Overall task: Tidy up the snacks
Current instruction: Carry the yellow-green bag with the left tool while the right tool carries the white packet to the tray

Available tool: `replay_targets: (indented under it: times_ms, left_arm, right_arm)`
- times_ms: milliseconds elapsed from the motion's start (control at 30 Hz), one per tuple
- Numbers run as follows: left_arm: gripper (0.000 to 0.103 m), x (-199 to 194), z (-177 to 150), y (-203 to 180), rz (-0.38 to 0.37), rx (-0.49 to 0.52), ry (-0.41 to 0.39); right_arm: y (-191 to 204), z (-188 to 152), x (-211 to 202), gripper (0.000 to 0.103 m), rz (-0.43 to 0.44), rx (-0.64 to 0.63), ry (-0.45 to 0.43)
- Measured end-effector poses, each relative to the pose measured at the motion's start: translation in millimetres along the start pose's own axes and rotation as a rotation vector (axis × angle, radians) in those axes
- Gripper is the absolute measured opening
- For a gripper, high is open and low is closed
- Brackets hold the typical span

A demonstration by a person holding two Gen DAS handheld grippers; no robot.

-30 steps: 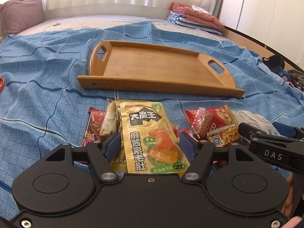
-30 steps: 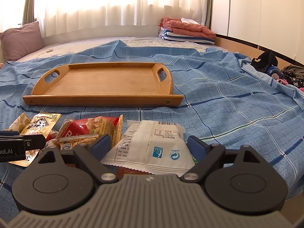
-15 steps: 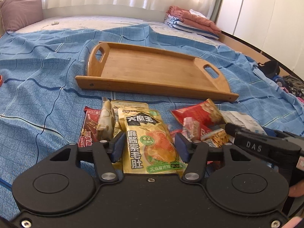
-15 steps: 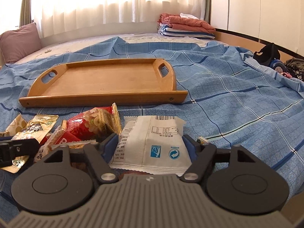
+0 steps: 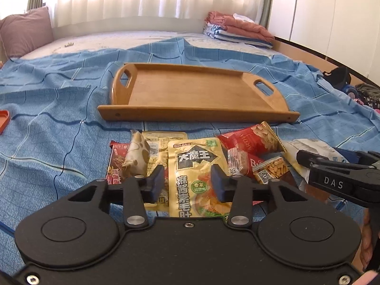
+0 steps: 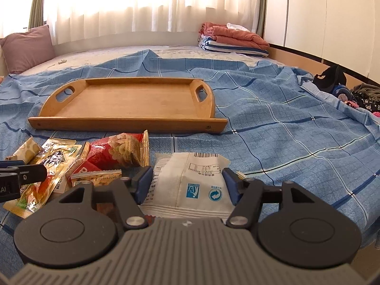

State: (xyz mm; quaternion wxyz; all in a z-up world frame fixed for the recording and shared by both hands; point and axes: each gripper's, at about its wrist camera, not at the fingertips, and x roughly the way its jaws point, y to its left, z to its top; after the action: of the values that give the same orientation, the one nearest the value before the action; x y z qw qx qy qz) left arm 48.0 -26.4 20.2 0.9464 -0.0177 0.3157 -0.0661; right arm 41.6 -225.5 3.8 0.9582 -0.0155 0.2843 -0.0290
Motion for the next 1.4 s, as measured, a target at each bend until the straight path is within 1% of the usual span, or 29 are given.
replay_targets:
  times_ms: [33,67,100,133,200,233,300,333,367,400,467,600,867,1033,1267,1400]
  left_arm:
    - [0.06,2,0,-2,0.001,0.008,-0.001]
    - [0.074,4,0,-4,0.0,0.012,0.002]
    - [0.08,6,-1,-6,-0.002,0.014,0.009]
    - [0.083,10,-2,-8,-0.011,0.018,0.018]
    - [0.085,14,-6,-11,-0.026,0.019,0.007]
    - [0.085,16,-7,-13,-0.025,0.025,0.003]
    - [0.071,15,-7,-16,-0.032,0.039,0.003]
    - [0.06,12,-6,-16,-0.035,0.028,-0.004]
    - [0.053,9,-4,-15,-0.056,0.011,0.005]
    - [0.053,7,-3,-15,-0.068,0.001,0.016]
    - [0.052,0,-3,-15,-0.077,0.01,0.011]
    - [0.052,-12,-3,-16,-0.063,0.036,-0.018]
    - [0.052,-31,7,-14,-0.05,0.038,-0.06]
    - [0.052,-38,17,-9,-0.073,0.004,-0.06]
    - [0.052,-47,33,-2,-0.075,-0.01,-0.093]
    - [0.052,-47,40,2,-0.07,-0.017,-0.097]
  right_arm:
    - [1,-1,-1,0.067,-0.002,-0.008,-0.007]
    - [2,-2,-1,0.068,-0.003,-0.017,-0.012]
    - [2,-3,0,0.07,-0.007,-0.022,-0.016]
    - [3,-3,1,0.074,-0.01,-0.024,-0.018]
    - [3,-2,3,0.077,-0.012,-0.021,-0.017]
    - [3,-1,5,0.077,-0.013,-0.019,-0.016]
    - [3,-1,9,0.076,-0.014,-0.019,-0.015]
    - [4,0,11,0.071,-0.01,-0.023,-0.014]
    - [4,-1,13,0.068,-0.002,-0.026,-0.01]
    - [5,0,14,0.066,0.001,-0.022,-0.008]
    - [3,1,12,0.065,0.008,-0.001,-0.002]
    - [-1,3,5,0.064,0.04,0.041,-0.001]
    - [-7,11,-10,0.064,0.048,0.054,-0.029]
    - [-10,20,-19,0.064,0.055,0.061,-0.047]
    - [-19,29,-25,0.064,0.065,0.093,-0.055]
    - [-24,33,-28,0.064,0.067,0.108,-0.057]
